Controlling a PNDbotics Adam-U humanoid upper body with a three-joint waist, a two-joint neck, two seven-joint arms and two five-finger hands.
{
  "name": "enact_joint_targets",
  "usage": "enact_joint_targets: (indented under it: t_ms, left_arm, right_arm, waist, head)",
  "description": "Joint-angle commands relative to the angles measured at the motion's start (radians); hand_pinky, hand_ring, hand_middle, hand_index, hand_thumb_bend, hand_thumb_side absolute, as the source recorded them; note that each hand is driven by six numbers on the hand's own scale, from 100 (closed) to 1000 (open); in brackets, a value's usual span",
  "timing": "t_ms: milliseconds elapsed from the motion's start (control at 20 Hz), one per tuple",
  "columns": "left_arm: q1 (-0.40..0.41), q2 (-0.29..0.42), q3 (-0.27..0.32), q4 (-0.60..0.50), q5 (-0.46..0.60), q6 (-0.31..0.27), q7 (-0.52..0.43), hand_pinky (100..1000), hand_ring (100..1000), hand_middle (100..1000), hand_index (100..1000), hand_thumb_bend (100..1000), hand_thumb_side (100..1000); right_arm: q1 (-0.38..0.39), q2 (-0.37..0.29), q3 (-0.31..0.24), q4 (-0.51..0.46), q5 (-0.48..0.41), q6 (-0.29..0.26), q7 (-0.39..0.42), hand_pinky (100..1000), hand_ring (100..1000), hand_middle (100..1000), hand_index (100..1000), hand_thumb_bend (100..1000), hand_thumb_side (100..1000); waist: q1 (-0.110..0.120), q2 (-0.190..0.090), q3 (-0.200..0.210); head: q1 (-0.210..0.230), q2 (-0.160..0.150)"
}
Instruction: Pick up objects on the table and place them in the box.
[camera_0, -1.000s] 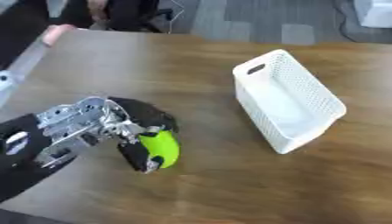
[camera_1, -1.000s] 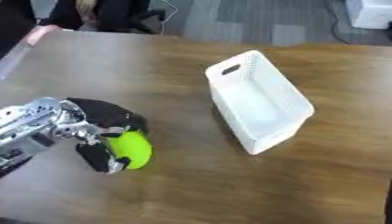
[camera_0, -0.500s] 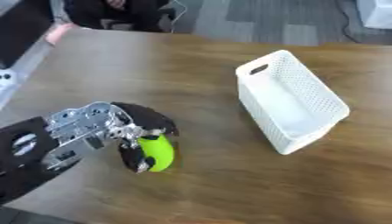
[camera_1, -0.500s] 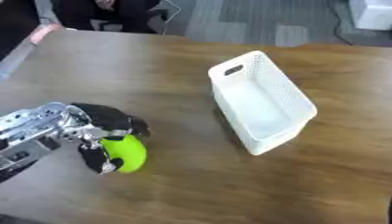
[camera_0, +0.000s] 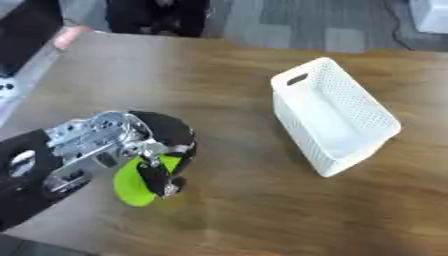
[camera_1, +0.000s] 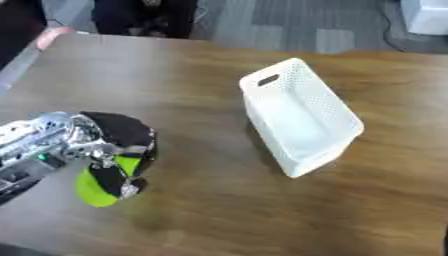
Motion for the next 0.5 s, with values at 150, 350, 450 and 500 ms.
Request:
enact_joint_targets:
  t_ms: [150,350,450,500]
  left_arm:
    - [-0.023,0.01,0.05,-0.016,0.056,-0.056,0.216,100,100,100,203,100,337]
    - [-0.031,0.007,0.058,-0.016,0.117,-0.013,0.372,100,100,100,203,100,433]
    - [-0.036,0.002,0.058,-0.016,0.161,0.023,0.449,100,100,100,204,100,449]
    - [-0.041,-0.002,0.059,-0.016,0.181,0.038,0.483,100,100,100,206,100,480]
  right_arm:
    - [-0.012,-0.014,-0.004,-0.013,0.006,-0.08,0.08,281,323,364,494,100,1000]
    - [-0.012,-0.014,-0.003,-0.013,0.007,-0.08,0.078,281,322,364,493,100,1000]
    - [-0.012,-0.013,-0.003,-0.013,0.007,-0.08,0.077,280,322,364,493,100,1000]
    - [-0.012,-0.012,-0.002,-0.013,0.008,-0.08,0.077,280,322,364,493,100,1000]
  waist:
    - [-0.001,-0.017,0.004]
    - [0.0,-0.018,0.005]
    - [0.001,-0.018,0.004]
    - [0.001,-0.019,0.003]
  head:
    - [0.003,-0.001]
    - [0.003,-0.001]
    - [0.003,-0.001]
    - [0.003,-0.001]
